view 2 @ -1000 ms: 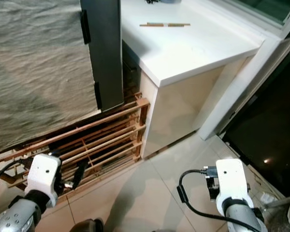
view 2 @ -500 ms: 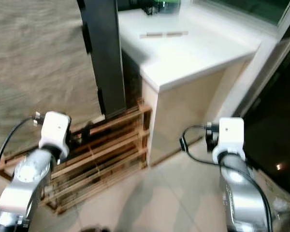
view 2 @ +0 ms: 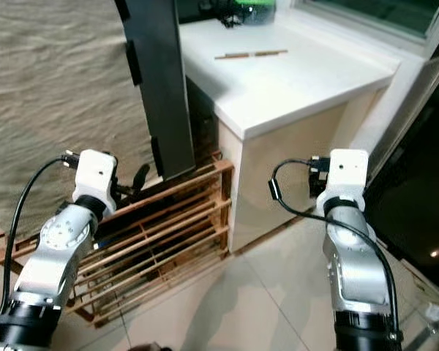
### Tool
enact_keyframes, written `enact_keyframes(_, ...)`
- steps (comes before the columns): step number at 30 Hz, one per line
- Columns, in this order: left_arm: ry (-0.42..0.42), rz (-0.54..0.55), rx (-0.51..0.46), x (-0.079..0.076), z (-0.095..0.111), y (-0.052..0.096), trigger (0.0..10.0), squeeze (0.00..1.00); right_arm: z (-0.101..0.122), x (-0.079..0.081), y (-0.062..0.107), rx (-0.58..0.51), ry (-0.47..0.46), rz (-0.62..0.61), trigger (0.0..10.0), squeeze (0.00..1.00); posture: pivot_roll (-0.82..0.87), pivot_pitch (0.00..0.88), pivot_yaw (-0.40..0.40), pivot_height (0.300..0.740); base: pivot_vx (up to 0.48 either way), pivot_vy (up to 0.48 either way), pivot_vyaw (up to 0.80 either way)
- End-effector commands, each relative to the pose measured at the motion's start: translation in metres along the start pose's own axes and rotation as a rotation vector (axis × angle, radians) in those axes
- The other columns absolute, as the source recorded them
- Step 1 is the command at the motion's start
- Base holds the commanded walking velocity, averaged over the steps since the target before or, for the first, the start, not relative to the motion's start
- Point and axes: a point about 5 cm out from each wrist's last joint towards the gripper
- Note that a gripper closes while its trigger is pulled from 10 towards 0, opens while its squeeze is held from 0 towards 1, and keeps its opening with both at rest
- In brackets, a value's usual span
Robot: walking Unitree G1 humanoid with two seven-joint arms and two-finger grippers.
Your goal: Clothes washing
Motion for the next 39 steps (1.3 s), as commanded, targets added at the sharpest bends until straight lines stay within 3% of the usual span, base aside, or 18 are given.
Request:
enact_keyframes(1,-0.009,0.008,0.023,-0.002,-0.006,0.001,10.0,0.00,-0.006,0.001,0.000,0.029,0.038,0.010,10.0,0.00,0.01,0.000,0.024,0.740,0.000,0.000,0.00)
enact_keyframes(4,-0.011,0.011,0.019,-0.005,-0.013,0.007,10.0,0.00,-0.017,0.007,0.005,0.083,0.063,0.061,10.0,0.00,0.02,0.000,0.002,0.740,0.000,0.000,0.00)
enact_keyframes(5,-0.003,-0.005,0.025,-0.008,-0.020,0.018,10.0,0.00,-0.026,0.012,0.012,0.129,0.037,0.119,10.0,0.00,0.02,0.000,-0.008,0.740,0.000,0.000,0.00)
enact_keyframes(7,0.003,-0.007,0.029,-0.008,-0.022,0.021,10.0,0.00,-0.028,0.013,0.015,0.141,0.026,0.133,10.0,0.00,0.02,0.000,-0.008,0.740,0.000,0.000,0.00)
enact_keyframes(10,0.059,0.023,0.086,-0.006,-0.035,0.045,10.0,0.00,-0.040,0.009,0.032,0.199,0.033,0.138,10.0,0.00,0.03,0.000,-0.027,0.740,0.000,0.000,0.00)
enact_keyframes(14,0.049,0.033,0.164,-0.006,-0.048,0.080,10.0,0.00,-0.058,0.000,0.063,0.283,0.060,0.132,10.0,0.00,0.04,0.000,-0.048,0.740,0.000,0.000,0.00)
enact_keyframes(15,0.049,0.033,0.164,-0.006,-0.048,0.080,10.0,0.00,-0.058,0.000,0.063,0.283,0.060,0.132,10.0,0.00,0.04,0.000,-0.048,0.740,0.000,0.000,0.00)
enact_keyframes(16,0.041,0.033,0.186,-0.008,-0.050,0.095,10.0,0.00,-0.062,-0.005,0.078,0.310,0.065,0.134,10.0,0.00,0.04,0.000,-0.058,0.740,0.000,0.000,0.00)
enact_keyframes(17,0.041,0.033,0.186,-0.008,-0.050,0.095,10.0,0.00,-0.062,-0.005,0.078,0.310,0.065,0.134,10.0,0.00,0.04,0.000,-0.058,0.740,0.000,0.000,0.00)
enact_keyframes(20,0.021,0.010,0.224,-0.015,-0.051,0.123,10.0,0.00,-0.067,-0.012,0.103,0.352,0.077,0.143,10.0,0.00,0.05,0.057,-0.076,0.740,0.000,0.000,0.00)
enact_keyframes(21,0.021,0.010,0.224,-0.015,-0.051,0.123,10.0,0.00,-0.067,-0.012,0.103,0.352,0.077,0.143,10.0,0.00,0.05,0.057,-0.076,0.740,0.000,0.000,0.00)
enact_keyframes(23,0.026,0.002,0.265,-0.019,-0.052,0.146,10.0,0.00,-0.070,-0.016,0.121,0.388,0.090,0.152,10.0,0.00,0.06,0.082,-0.084,0.740,0.000,0.000,0.00)
enact_keyframes(24,0.026,0.002,0.265,-0.019,-0.052,0.146,10.0,0.00,-0.070,-0.016,0.121,0.388,0.090,0.152,10.0,0.00,0.06,0.082,-0.084,0.740,0.000,0.000,0.00)
enact_keyframes(26,0.027,-0.007,0.318,-0.023,-0.052,0.170,10.0,0.00,-0.072,-0.020,0.141,0.430,0.104,0.161,10.0,0.00,0.05,0.087,-0.087,0.740,0.000,0.000,0.00)
enact_keyframes(29,0.027,-0.016,0.352,-0.027,-0.053,0.184,10.0,0.00,-0.075,-0.021,0.158,0.460,0.119,0.171,10.0,0.00,0.05,0.074,-0.087,0.740,0.000,0.000,0.00)
enact_keyframes(34,0.031,-0.006,0.358,-0.029,-0.052,0.190,10.0,0.00,-0.074,-0.020,0.168,0.470,0.116,0.179,10.0,0.00,0.06,0.015,-0.092,0.740,0.000,0.000,0.00)
enact_keyframes(36,0.022,0.007,0.310,-0.028,-0.049,0.170,10.0,0.00,-0.070,-0.016,0.150,0.416,0.115,0.185,10.0,0.00,0.06,0.000,-0.089,0.740,0.000,0.000,0.00)
enact_keyframes(39,0.020,0.011,0.300,-0.027,-0.050,0.164,10.0,0.00,-0.069,-0.014,0.144,0.403,0.115,0.187,10.0,0.00,0.06,0.000,-0.087,0.740,0.000,0.000,0.00)
Point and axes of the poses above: a point about 5 cm out from each wrist's last joint towards the gripper, its own y axis pointing back from the gripper into the wrist, its own z axis along the axis of the wrist's last joint, x = y × z, and after that the axes turned 2 degrees about y, right-handed
